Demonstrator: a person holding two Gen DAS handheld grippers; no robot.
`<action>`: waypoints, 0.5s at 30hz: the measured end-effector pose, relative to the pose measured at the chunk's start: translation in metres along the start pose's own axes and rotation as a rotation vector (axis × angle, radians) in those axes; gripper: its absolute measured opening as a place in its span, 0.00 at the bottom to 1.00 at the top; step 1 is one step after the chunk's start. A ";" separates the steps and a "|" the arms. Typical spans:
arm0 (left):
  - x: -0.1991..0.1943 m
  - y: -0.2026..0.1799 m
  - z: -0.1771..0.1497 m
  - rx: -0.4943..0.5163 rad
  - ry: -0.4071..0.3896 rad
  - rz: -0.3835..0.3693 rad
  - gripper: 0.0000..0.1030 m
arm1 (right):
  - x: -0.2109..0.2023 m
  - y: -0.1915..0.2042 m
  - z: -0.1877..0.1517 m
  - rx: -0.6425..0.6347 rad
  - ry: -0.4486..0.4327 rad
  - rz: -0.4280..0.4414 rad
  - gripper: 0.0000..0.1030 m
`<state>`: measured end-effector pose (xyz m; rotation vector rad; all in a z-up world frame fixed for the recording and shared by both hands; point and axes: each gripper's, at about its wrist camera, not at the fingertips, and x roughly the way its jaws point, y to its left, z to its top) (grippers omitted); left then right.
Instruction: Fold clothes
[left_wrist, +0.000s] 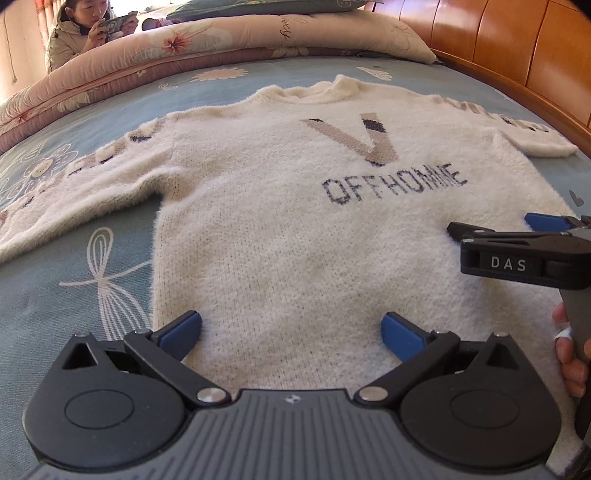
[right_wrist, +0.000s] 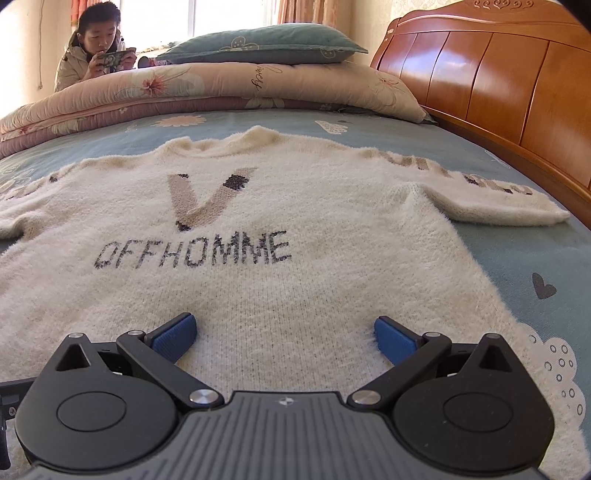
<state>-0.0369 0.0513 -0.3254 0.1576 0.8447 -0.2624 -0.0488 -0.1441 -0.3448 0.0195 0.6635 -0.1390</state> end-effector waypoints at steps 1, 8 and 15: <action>-0.001 -0.001 -0.001 -0.008 -0.003 0.005 1.00 | 0.000 -0.001 0.000 0.003 -0.001 0.003 1.00; -0.026 -0.009 -0.024 -0.015 -0.022 0.002 0.99 | -0.023 -0.016 -0.011 -0.041 0.025 0.084 1.00; -0.061 -0.029 -0.066 -0.039 0.005 0.012 1.00 | -0.069 -0.034 -0.043 -0.128 0.077 0.201 1.00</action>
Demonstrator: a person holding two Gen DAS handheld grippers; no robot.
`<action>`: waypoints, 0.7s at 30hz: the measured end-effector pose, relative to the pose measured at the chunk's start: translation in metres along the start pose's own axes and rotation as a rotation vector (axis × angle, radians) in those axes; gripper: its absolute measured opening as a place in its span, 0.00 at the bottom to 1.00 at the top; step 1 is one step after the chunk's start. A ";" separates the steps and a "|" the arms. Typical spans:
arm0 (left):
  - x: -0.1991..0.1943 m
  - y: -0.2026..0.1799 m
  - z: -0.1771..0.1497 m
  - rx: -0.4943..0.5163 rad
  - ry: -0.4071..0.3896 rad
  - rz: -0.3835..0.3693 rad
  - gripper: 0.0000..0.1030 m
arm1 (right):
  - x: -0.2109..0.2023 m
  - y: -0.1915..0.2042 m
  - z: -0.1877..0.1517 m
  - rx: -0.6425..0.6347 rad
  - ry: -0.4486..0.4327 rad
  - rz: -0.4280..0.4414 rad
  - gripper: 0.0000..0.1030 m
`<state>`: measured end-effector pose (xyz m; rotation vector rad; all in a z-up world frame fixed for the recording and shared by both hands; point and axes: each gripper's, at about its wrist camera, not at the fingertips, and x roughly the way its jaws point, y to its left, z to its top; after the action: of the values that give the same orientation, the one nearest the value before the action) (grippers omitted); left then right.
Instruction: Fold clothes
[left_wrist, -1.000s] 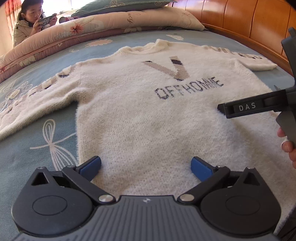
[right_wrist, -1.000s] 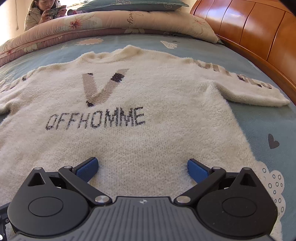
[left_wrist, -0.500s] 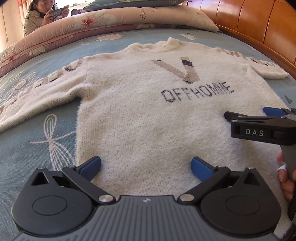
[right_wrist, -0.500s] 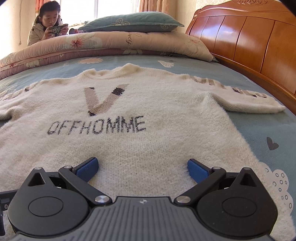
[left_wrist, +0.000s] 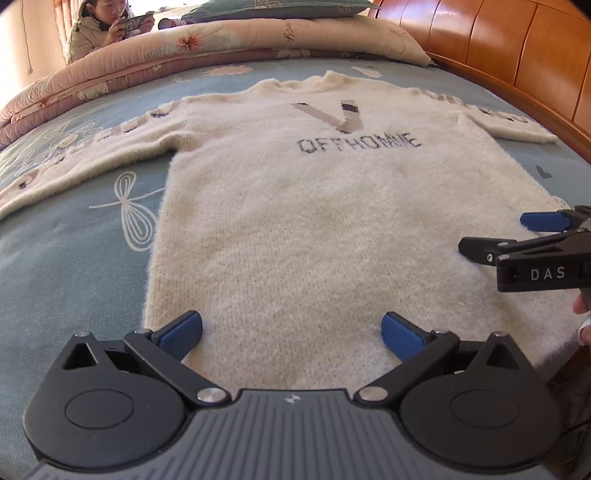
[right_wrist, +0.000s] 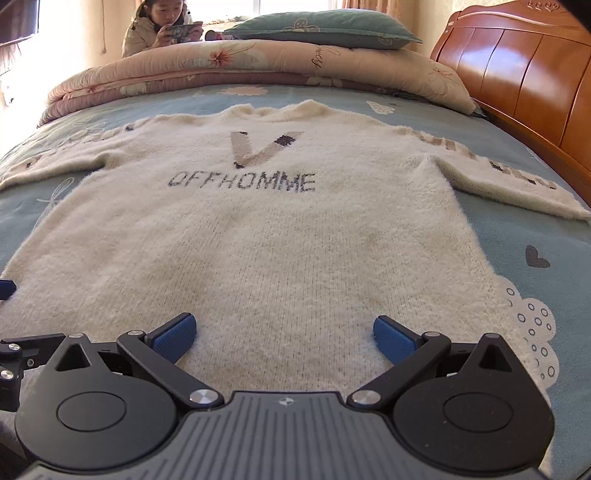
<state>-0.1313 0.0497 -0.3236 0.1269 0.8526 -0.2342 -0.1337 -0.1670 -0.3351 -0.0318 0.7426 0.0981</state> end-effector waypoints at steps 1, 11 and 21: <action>-0.002 -0.001 -0.002 -0.008 0.014 0.001 0.99 | -0.002 -0.003 -0.005 0.016 -0.005 0.016 1.00; -0.020 -0.001 -0.027 -0.053 -0.038 0.019 0.99 | -0.026 0.010 -0.051 -0.008 -0.152 -0.062 1.00; 0.031 0.005 0.027 -0.087 -0.101 -0.059 0.99 | -0.028 0.011 -0.061 0.008 -0.222 -0.078 1.00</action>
<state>-0.0908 0.0444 -0.3293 0.0086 0.7655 -0.2564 -0.1964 -0.1624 -0.3610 -0.0419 0.5189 0.0233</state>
